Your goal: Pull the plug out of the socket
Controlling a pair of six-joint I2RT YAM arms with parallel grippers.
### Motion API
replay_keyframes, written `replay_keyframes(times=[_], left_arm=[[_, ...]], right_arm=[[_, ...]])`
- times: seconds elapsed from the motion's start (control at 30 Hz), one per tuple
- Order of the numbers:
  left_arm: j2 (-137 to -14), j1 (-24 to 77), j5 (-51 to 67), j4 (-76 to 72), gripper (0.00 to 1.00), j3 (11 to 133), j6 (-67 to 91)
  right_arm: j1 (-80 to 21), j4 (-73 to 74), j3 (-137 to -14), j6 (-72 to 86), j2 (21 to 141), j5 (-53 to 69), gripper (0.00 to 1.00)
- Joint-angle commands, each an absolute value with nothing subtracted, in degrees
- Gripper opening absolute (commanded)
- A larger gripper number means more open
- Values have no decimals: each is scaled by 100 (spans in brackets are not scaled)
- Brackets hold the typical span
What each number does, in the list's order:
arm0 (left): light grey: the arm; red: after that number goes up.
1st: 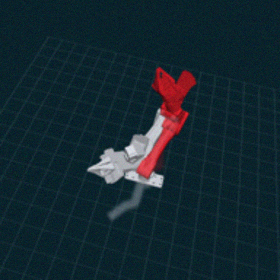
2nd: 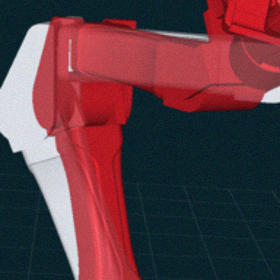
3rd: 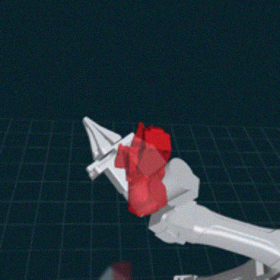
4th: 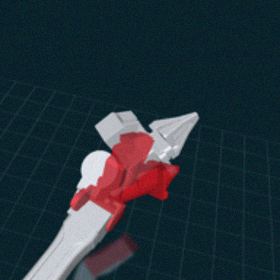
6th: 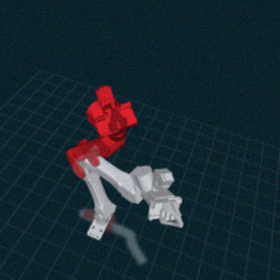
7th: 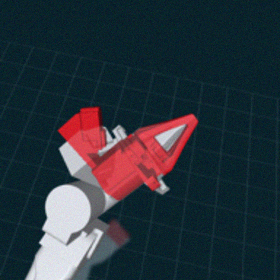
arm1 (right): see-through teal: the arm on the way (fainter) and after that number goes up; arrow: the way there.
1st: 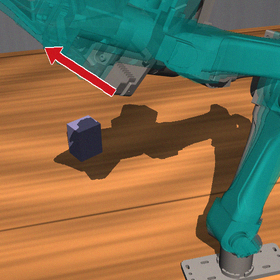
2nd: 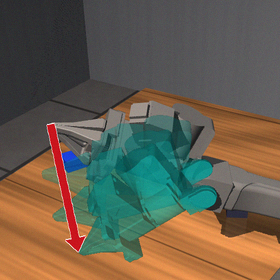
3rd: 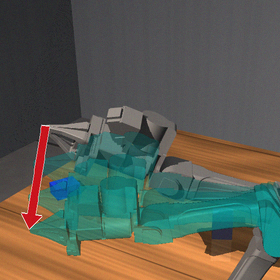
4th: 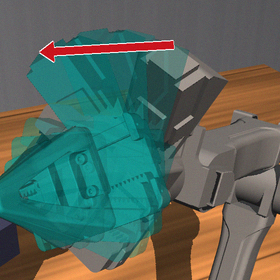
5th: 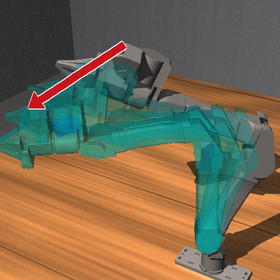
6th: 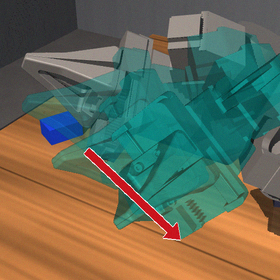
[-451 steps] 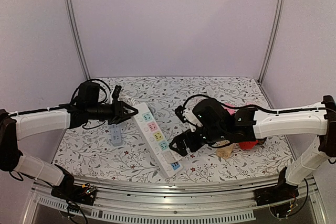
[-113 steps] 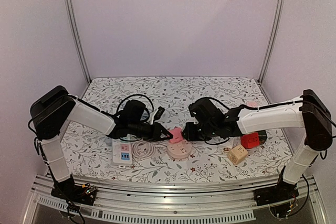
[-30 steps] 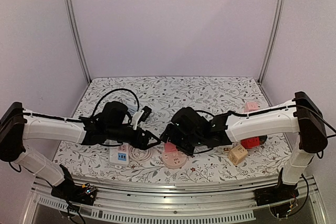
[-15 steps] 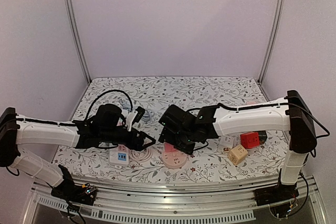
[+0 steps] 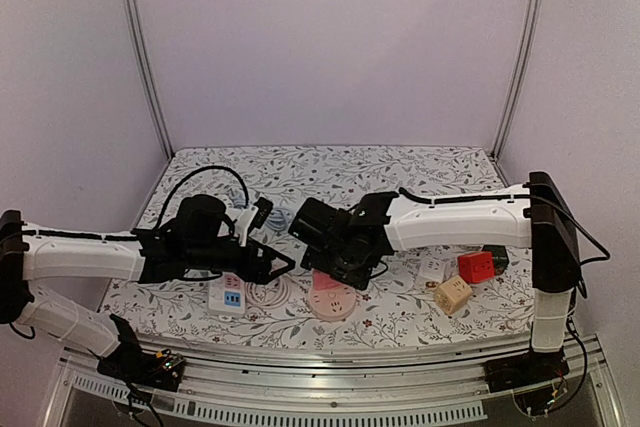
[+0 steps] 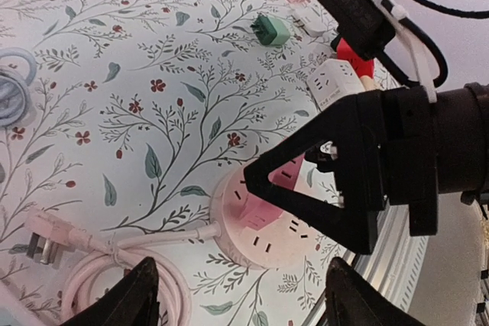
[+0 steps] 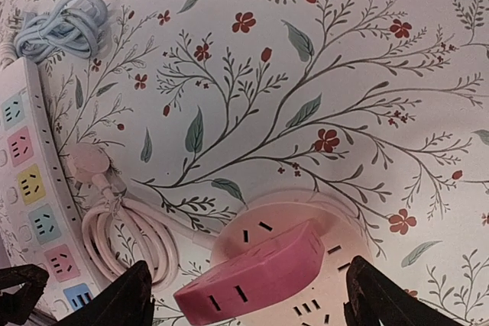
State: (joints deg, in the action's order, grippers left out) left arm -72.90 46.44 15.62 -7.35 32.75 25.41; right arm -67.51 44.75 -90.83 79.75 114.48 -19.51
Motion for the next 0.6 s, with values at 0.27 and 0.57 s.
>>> replay_keyframes(times=[0.27, 0.57], left_arm=[[-7037, 4555, 1451, -639, 74, 3086, 2359], [-6988, 4537, 1441, -692, 74, 3042, 2347]], right_arm=[[-6802, 5123, -9791, 7830, 12083, -2046, 85], [-6812, 5246, -9781, 7901, 12063, -1967, 70]])
